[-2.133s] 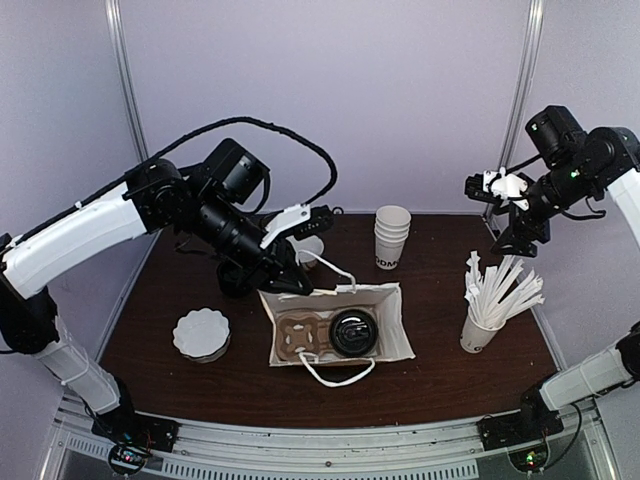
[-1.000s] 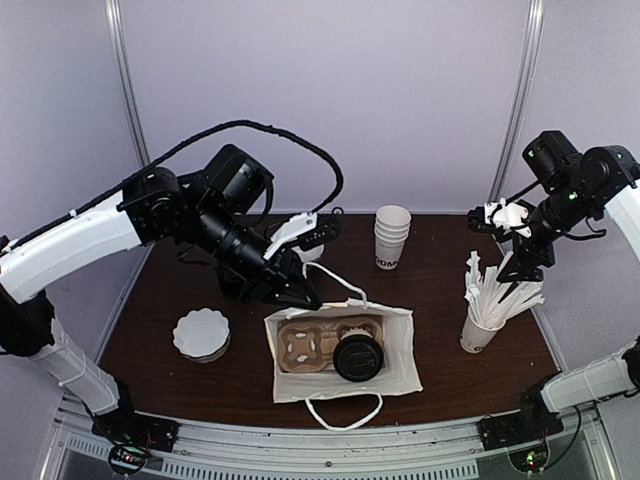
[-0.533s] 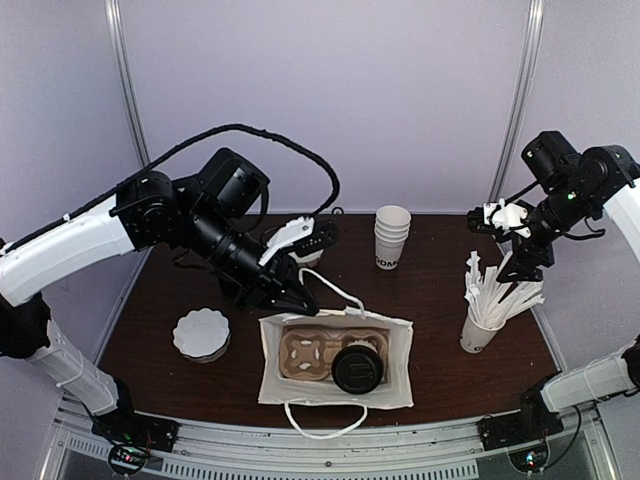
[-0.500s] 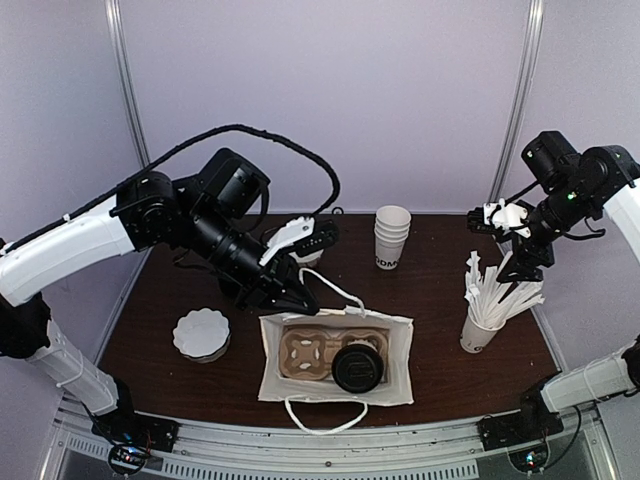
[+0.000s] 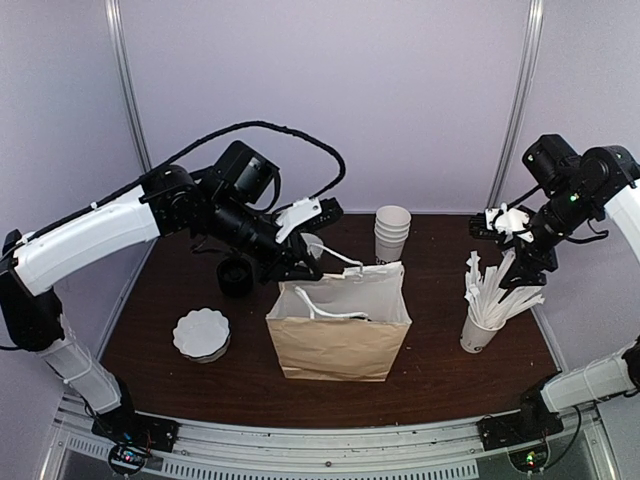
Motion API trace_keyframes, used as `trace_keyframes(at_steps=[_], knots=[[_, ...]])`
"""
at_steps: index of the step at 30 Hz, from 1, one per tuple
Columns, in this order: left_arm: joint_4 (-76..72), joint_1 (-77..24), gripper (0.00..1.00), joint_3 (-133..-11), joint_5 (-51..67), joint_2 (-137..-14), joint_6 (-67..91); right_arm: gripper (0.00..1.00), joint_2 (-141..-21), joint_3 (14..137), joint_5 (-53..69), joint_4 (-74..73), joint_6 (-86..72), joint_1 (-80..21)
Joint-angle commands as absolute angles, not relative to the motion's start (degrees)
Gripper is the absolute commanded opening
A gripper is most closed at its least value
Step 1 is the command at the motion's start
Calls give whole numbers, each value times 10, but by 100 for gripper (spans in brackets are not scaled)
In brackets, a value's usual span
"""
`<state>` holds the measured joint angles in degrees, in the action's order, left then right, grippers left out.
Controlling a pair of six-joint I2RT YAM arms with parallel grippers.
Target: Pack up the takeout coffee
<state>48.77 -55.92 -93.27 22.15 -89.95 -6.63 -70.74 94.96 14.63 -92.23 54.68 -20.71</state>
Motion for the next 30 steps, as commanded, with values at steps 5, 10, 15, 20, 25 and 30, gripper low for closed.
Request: trace_keyframes(at_steps=[5, 10, 15, 20, 25, 30], knots=[[439, -496, 12, -952, 253, -932, -48, 79, -677, 938, 213, -967, 537, -182], [435, -491, 46, -959, 274, -940, -47, 80, -673, 902, 265, -989, 549, -144], [422, -491, 63, -966, 272, -920, -46, 83, -665, 882, 291, -987, 558, -110], [426, -490, 82, -969, 205, -877, -69, 83, -657, 874, 308, -1000, 578, -73], [428, -479, 92, -967, 160, -842, -87, 80, -641, 848, 301, -994, 573, -66], [416, -472, 92, -957, 151, -819, -91, 78, -623, 812, 270, -944, 532, -64]])
